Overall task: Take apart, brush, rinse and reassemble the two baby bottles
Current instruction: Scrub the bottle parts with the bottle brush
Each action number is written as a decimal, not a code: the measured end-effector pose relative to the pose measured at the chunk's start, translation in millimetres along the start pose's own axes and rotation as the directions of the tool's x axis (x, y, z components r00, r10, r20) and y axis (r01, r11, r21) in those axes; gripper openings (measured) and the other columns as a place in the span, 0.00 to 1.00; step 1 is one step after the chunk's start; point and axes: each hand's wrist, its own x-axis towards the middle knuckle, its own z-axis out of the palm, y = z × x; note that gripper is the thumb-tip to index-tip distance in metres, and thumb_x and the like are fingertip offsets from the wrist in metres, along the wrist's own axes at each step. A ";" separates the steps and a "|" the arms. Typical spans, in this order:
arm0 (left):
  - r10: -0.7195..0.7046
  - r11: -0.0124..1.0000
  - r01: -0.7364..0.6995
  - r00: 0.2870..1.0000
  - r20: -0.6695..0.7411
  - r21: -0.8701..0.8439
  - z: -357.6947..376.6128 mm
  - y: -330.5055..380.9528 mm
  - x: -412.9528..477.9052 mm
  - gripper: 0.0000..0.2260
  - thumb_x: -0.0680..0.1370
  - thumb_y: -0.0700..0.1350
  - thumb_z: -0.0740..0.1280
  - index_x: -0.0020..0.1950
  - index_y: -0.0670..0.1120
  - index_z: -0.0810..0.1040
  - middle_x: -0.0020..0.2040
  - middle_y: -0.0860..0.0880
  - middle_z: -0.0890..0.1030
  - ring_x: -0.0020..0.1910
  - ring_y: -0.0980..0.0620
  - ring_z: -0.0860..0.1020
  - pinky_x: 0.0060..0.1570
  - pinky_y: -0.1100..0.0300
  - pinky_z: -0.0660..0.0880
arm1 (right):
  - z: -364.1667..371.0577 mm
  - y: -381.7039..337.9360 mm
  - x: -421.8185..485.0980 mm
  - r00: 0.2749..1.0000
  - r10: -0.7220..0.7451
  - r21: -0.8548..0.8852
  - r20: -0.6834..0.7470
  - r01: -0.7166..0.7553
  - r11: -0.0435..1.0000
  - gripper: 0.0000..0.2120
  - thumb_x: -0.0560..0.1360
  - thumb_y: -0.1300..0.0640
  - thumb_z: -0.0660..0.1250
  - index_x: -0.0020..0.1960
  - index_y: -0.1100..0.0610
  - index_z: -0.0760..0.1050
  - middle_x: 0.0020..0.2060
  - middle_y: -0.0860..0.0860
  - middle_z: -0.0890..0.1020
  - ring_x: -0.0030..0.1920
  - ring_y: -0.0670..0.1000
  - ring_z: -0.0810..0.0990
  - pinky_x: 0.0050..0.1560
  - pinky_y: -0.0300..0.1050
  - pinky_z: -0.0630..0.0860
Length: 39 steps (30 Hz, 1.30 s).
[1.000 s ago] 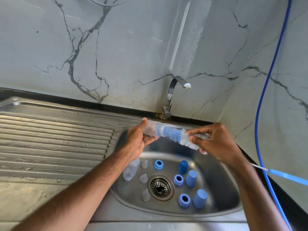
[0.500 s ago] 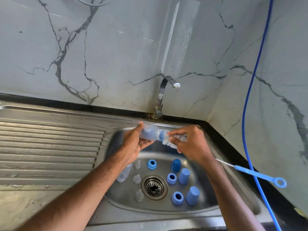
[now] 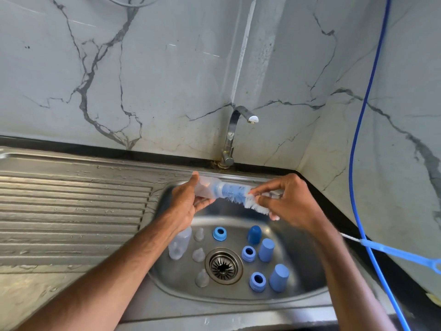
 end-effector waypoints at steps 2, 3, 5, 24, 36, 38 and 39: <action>-0.001 0.999 0.000 1.000 0.010 0.054 4.9 -5.3 -3.4 0.12 0.81 0.49 0.70 0.54 0.40 0.77 0.50 0.38 0.84 0.50 0.40 0.85 0.51 0.41 0.83 | 10.9 -3.1 -1.8 0.997 -0.021 -0.135 -0.080 0.010 0.991 0.10 0.75 0.58 0.75 0.47 0.42 0.88 0.43 0.39 0.87 0.35 0.45 0.84 0.43 0.46 0.84; 0.007 0.997 -0.008 1.000 0.020 0.078 8.2 -9.1 -5.6 0.12 0.81 0.49 0.70 0.53 0.40 0.78 0.47 0.39 0.85 0.47 0.41 0.86 0.50 0.42 0.84 | 23.2 -6.9 -3.4 0.992 -0.071 -0.253 -0.108 0.041 0.966 0.09 0.76 0.56 0.74 0.50 0.42 0.88 0.46 0.40 0.86 0.41 0.47 0.84 0.45 0.49 0.83; 0.024 0.995 -0.026 0.999 0.027 0.099 13.2 -13.3 -8.5 0.12 0.80 0.50 0.71 0.51 0.40 0.78 0.39 0.43 0.87 0.43 0.43 0.87 0.49 0.43 0.84 | 42.9 -13.0 -8.2 0.968 -0.212 -0.436 -0.131 0.136 0.889 0.10 0.76 0.58 0.73 0.53 0.45 0.87 0.50 0.44 0.84 0.45 0.53 0.84 0.43 0.51 0.81; -0.042 0.982 0.007 0.983 0.181 0.190 12.7 -6.3 -17.1 0.17 0.74 0.50 0.77 0.55 0.40 0.82 0.53 0.40 0.86 0.51 0.43 0.86 0.51 0.50 0.84 | 31.6 9.1 1.8 0.971 0.093 -0.072 -0.220 -0.111 0.991 0.08 0.75 0.60 0.76 0.51 0.50 0.88 0.45 0.45 0.88 0.40 0.43 0.83 0.45 0.42 0.82; -0.046 0.996 0.069 0.939 0.340 -0.056 3.2 10.9 -11.7 0.14 0.81 0.45 0.68 0.62 0.37 0.77 0.63 0.35 0.78 0.61 0.37 0.82 0.47 0.49 0.85 | -13.1 28.2 -0.1 0.857 0.415 0.587 0.304 -0.512 0.627 0.09 0.75 0.65 0.74 0.54 0.59 0.87 0.39 0.52 0.84 0.24 0.42 0.69 0.23 0.33 0.57; -0.036 0.998 0.051 0.944 0.328 -0.037 -1.2 14.8 -6.7 0.15 0.80 0.48 0.69 0.61 0.39 0.78 0.62 0.35 0.79 0.54 0.41 0.85 0.44 0.52 0.85 | -6.9 21.3 -2.0 0.892 0.367 0.562 0.264 -0.452 0.693 0.07 0.74 0.64 0.75 0.51 0.57 0.88 0.40 0.54 0.86 0.25 0.44 0.71 0.24 0.34 0.60; -0.015 1.000 0.019 0.949 0.316 -0.009 -5.1 17.5 -2.8 0.15 0.80 0.48 0.70 0.61 0.39 0.78 0.62 0.35 0.80 0.52 0.42 0.85 0.43 0.52 0.84 | -6.3 18.4 -4.3 0.907 0.339 0.530 0.251 -0.422 0.735 0.06 0.74 0.64 0.76 0.50 0.57 0.88 0.39 0.55 0.86 0.25 0.44 0.72 0.24 0.34 0.61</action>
